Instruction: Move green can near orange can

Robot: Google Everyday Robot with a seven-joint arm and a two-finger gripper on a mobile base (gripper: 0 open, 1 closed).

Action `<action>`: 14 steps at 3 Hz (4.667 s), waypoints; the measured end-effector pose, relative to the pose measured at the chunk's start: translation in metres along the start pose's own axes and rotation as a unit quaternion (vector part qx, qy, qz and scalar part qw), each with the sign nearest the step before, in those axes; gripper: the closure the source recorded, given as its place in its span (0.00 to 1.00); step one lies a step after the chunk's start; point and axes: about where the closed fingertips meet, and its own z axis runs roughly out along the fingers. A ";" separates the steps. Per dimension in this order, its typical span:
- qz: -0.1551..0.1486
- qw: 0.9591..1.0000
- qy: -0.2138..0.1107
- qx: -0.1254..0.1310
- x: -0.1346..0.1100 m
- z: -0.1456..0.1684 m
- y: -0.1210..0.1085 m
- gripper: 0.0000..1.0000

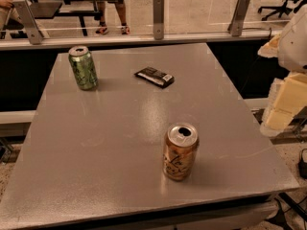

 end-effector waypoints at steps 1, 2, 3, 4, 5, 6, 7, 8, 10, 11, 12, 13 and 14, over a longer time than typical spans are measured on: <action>0.002 1.000 -0.010 0.005 -0.006 0.003 -0.008 0.00; 0.006 0.999 -0.029 0.013 -0.018 0.009 -0.025 0.00; -0.002 0.998 -0.060 0.014 -0.054 0.028 -0.062 0.00; -0.018 0.994 -0.107 0.006 -0.116 0.052 -0.107 0.00; -0.039 0.990 -0.138 -0.009 -0.177 0.075 -0.132 0.00; -0.061 0.986 -0.151 -0.027 -0.230 0.095 -0.138 0.00; -0.072 0.983 -0.163 -0.044 -0.275 0.113 -0.136 0.00; -0.076 0.981 -0.174 -0.049 -0.321 0.137 -0.127 0.00; -0.041 0.973 -0.224 -0.050 -0.385 0.180 -0.121 0.00; -0.022 0.967 -0.248 -0.060 -0.405 0.191 -0.121 0.00; -0.021 0.960 -0.266 -0.079 -0.414 0.194 -0.115 0.00; -0.028 0.954 -0.280 -0.103 -0.419 0.192 -0.103 0.24; -0.035 0.951 -0.285 -0.115 -0.420 0.188 -0.096 0.49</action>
Offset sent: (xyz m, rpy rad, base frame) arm 0.0494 0.0180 -0.0016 0.0872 -0.0515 -0.0038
